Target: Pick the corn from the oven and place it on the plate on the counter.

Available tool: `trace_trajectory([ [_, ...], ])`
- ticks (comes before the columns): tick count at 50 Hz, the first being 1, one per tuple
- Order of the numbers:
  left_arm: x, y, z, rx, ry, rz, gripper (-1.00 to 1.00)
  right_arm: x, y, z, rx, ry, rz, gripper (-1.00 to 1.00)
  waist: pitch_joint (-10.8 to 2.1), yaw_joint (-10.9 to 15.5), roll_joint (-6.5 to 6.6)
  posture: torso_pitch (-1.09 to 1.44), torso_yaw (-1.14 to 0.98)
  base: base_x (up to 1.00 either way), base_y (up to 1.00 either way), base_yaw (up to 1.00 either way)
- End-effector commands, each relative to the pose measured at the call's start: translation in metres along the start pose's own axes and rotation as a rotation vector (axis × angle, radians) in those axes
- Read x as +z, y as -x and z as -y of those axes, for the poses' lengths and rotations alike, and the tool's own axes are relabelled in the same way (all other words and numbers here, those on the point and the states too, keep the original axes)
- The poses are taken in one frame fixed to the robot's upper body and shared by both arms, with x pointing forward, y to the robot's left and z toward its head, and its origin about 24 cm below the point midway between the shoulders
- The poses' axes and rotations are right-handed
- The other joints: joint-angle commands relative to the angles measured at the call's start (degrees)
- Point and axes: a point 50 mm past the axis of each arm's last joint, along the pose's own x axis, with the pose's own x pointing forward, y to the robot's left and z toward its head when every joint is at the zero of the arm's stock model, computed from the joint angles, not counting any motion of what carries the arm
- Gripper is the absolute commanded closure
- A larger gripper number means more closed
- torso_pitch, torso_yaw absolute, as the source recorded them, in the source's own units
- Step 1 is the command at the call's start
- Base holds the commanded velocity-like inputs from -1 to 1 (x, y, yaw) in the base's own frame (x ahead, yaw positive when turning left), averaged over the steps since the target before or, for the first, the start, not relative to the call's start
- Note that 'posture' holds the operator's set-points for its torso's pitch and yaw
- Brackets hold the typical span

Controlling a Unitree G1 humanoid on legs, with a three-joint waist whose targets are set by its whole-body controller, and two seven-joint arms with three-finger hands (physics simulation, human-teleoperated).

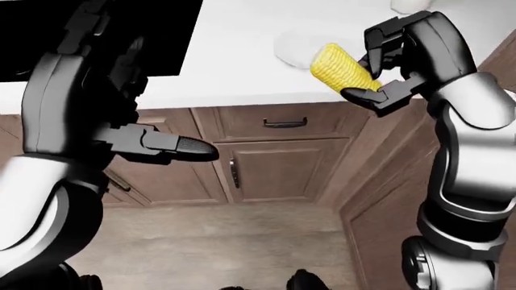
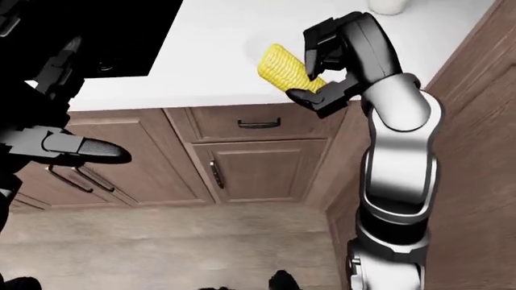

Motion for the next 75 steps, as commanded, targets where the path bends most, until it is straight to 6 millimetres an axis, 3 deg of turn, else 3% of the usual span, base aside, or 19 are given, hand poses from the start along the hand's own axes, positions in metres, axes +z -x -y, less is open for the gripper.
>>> trace_trajectory([
  [1, 0.009, 0.001, -0.001, 0.005, 0.001, 0.058, -1.0, 0.012, 0.003, 0.01, -0.057, 0.025, 0.059, 1.0, -1.41, 0.1, -0.83, 0.48, 0.0, 0.31, 0.0, 0.0],
  [2, 0.01, 0.002, -0.001, 0.005, 0.001, 0.058, -1.0, 0.012, 0.003, 0.01, -0.057, 0.025, 0.059, 1.0, -2.17, 0.2, -3.07, 0.48, 0.0, 0.33, 0.0, 0.0],
  [3, 0.01, 0.002, 0.0, 0.005, 0.0, 0.058, -1.0, 0.012, 0.004, 0.01, -0.056, 0.025, 0.06, 1.0, -1.87, -0.3, -0.76, 0.48, 0.0, 0.31, 0.0, 0.0],
  [7, 0.009, 0.002, -0.001, 0.004, -0.001, 0.058, -1.0, 0.013, 0.004, 0.009, -0.055, 0.026, 0.06, 1.0, -2.24, -0.5, -0.9, 0.48, 0.0, 0.31, 0.0, 0.0],
  [13, 0.009, 0.002, -0.002, 0.007, 0.0, 0.058, -1.0, 0.013, 0.002, 0.008, -0.053, 0.028, 0.061, 0.99, -1.38, -1.7, 3.31, 0.48, 0.0, 0.32, 0.0, 0.0],
  [16, 0.009, 0.002, -0.003, 0.008, 0.001, 0.059, -1.0, 0.014, 0.003, 0.009, -0.057, 0.016, 0.066, 0.99, -3.07, -2.8, 7.35, 0.48, 0.0, 0.17, 0.0, 0.0],
  [17, 0.01, 0.002, -0.003, 0.009, 0.001, 0.059, -1.0, 0.015, 0.003, 0.009, -0.058, 0.015, 0.066, 0.99, -3.49, -2.9, 5.39, 0.48, 0.0, 0.0, 0.0, 0.0],
  [26, 0.012, 0.003, -0.001, 0.006, 0.001, 0.062, -1.0, 0.015, 0.004, 0.011, -0.062, 0.021, 0.063, 1.0, -1.35, -1.4, 3.46, 0.48, 0.0, 0.08, 0.0, 0.0],
  [32, 0.012, 0.003, -0.001, 0.006, 0.001, 0.063, -1.0, 0.015, 0.004, 0.011, -0.062, 0.02, 0.064, 1.0, -2.4, -0.2, -2.58, 0.48, 0.0, 0.22, 0.0, 0.0],
  [33, 0.012, 0.003, -0.001, 0.007, 0.001, 0.063, -1.0, 0.015, 0.004, 0.011, -0.063, 0.02, 0.065, 1.0, -2.32, -0.5, -0.44, 0.48, 0.0, 0.22, 0.0, 0.0],
  [35, 0.013, 0.003, -0.001, 0.006, 0.001, 0.064, -1.0, 0.016, 0.004, 0.011, -0.062, 0.02, 0.066, 1.0, -2.66, -0.6, -1.49, 0.48, 0.0, 0.22, 0.0, 0.0],
  [41, 0.012, 0.003, -0.002, 0.006, 0.001, 0.066, -1.0, 0.016, 0.004, 0.01, -0.062, 0.019, 0.068, 1.0, -1.74, -0.8, 1.34, 0.48, 0.0, 0.22, 0.0, 0.0],
  [46, 0.013, 0.003, -0.002, 0.007, 0.0, 0.065, -1.0, 0.016, 0.004, 0.011, -0.064, 0.014, 0.07, 0.99, -1.88, -2.3, 6.44, 0.48, 0.0, 0.18, 0.0, 0.0],
  [47, 0.013, 0.003, -0.002, 0.007, 0.0, 0.065, -1.0, 0.016, 0.003, 0.011, -0.064, 0.014, 0.07, 0.99, -3.37, -2.6, 7.8, 0.48, 0.0, 0.01, 0.0, 0.0],
  [48, 0.013, 0.003, -0.002, 0.007, 0.0, 0.066, -1.0, 0.017, 0.004, 0.011, -0.063, 0.014, 0.071, 0.99, -2.79, -2.6, 5.28, 0.48, 0.0, 0.0, 0.0, 0.0],
  [55, 0.013, 0.003, -0.003, 0.008, -0.001, 0.065, -1.0, 0.018, 0.004, 0.011, -0.062, 0.007, 0.073, 1.0, -1.36, -2.6, 3.5, 0.48, 0.0, 0.0, -0.01, 0.0],
  [58, 0.014, 0.003, -0.004, 0.008, -0.001, 0.066, -1.0, 0.018, 0.004, 0.011, -0.06, -0.002, 0.073, 0.99, -1.68, -4.5, 6.48, 0.48, 0.0, 0.0, -0.28, -0.21],
  [65, 0.014, 0.002, -0.004, 0.01, -0.005, 0.073, -1.0, 0.02, 0.003, 0.011, -0.06, 0.01, 0.081, 0.99, -2.39, -0.9, -0.84, 0.48, 0.0, 0.0, -0.03, -0.17],
  [75, 0.014, 0.006, -0.003, 0.005, 0.002, 0.068, -1.0, 0.031, 0.003, 0.01, -0.05, 0.019, 0.098, 0.99, -1.17, -2.3, 2.44, 0.42, 0.0, 0.0, 0.0, 0.0],
])
